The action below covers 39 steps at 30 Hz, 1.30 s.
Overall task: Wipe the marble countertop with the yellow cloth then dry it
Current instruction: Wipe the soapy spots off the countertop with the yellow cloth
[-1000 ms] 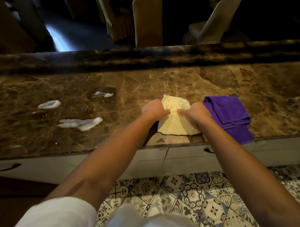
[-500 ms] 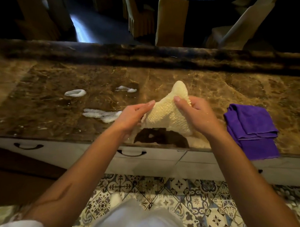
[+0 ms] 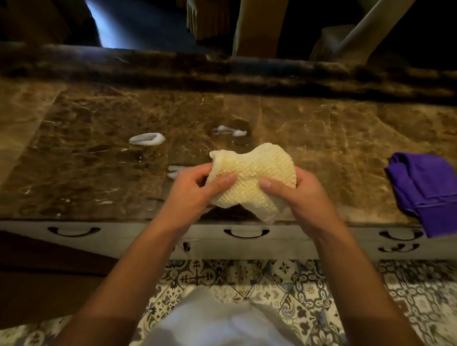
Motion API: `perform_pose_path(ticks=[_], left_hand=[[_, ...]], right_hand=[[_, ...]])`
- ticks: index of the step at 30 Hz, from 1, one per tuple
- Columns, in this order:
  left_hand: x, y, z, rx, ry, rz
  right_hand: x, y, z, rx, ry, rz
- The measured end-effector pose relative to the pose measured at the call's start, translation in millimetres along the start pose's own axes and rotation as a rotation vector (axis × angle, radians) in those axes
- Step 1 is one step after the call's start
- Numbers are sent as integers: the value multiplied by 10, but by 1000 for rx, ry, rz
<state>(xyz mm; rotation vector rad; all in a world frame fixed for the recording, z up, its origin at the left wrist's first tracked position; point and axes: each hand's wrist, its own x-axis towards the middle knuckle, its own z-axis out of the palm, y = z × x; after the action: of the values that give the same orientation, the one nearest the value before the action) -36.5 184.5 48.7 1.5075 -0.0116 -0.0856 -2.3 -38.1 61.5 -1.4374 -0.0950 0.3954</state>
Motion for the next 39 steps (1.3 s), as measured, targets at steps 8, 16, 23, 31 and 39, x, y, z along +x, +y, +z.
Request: perform_pose_path(ticks=[8, 16, 23, 31, 39], left_hand=[[-124, -160, -392, -217, 43, -123], [8, -179, -509, -16, 54, -210], [320, -189, -548, 63, 278, -149], [824, -248, -697, 369, 314, -161], [1391, -413, -1892, 928, 416, 40]], right_hand=[[63, 186, 517, 8, -10, 94], [350, 60, 509, -181, -99, -40], [843, 142, 307, 31, -200, 108], [1358, -47, 162, -108, -127, 10], [1759, -308, -408, -1081, 236, -345]])
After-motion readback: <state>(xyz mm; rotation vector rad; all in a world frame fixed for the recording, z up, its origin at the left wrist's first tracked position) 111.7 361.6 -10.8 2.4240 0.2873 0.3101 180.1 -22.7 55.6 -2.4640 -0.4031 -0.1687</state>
